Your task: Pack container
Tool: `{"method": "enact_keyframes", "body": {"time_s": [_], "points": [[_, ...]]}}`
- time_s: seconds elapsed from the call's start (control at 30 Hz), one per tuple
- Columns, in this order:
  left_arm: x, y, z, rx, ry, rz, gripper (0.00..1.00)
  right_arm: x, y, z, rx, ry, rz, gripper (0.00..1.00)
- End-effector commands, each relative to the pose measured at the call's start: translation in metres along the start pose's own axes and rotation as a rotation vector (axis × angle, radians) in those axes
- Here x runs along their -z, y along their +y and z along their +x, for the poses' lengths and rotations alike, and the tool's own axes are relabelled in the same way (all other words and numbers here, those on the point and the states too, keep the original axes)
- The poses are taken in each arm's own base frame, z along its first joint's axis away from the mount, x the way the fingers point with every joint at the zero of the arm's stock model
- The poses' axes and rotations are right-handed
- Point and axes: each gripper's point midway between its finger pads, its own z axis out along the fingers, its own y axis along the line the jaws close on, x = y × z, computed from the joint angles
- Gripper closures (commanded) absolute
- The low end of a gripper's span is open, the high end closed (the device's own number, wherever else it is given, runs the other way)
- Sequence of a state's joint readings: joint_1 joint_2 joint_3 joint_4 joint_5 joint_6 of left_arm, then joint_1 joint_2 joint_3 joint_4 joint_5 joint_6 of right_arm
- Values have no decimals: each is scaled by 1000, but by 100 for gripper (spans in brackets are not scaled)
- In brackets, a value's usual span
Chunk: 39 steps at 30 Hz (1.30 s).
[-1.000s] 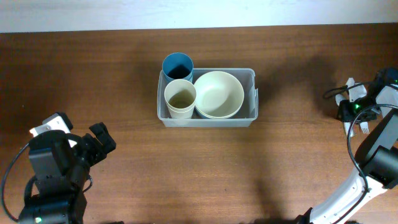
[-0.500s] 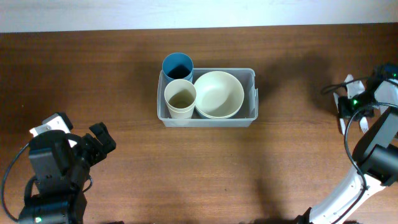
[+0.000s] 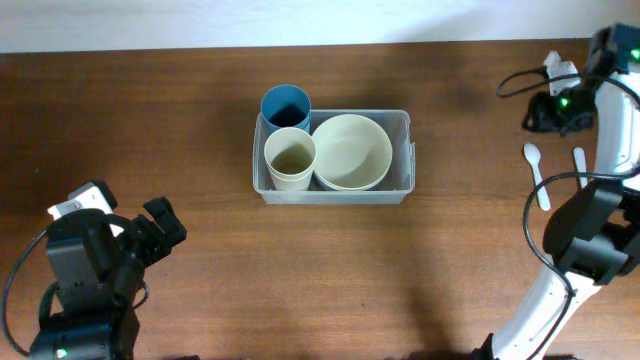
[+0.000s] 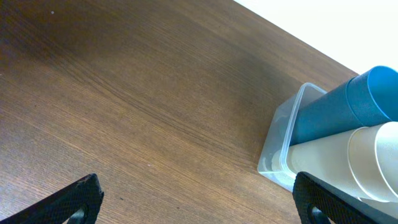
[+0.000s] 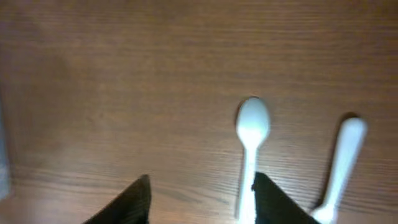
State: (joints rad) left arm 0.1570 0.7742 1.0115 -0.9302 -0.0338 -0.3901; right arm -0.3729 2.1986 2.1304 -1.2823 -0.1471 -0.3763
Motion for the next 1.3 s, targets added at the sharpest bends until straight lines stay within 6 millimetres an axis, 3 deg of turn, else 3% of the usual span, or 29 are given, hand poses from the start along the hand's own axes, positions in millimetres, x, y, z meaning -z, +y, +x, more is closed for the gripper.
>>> {"method": "enact_keyframes", "body": {"time_s": [0.0, 0.3, 0.6, 1.27], "points": [[-1, 1, 2, 12, 2, 1, 1, -7, -30, 16, -80, 68, 109, 51], [-1, 1, 2, 12, 2, 1, 1, -53, -57, 61, -169, 149, 77, 50], [-1, 1, 2, 12, 2, 1, 0, -88, -54, 86, -166, 192, 63, 45], [-1, 1, 2, 12, 3, 1, 1, -113, -50, 102, -172, 243, 40, 40]]}}
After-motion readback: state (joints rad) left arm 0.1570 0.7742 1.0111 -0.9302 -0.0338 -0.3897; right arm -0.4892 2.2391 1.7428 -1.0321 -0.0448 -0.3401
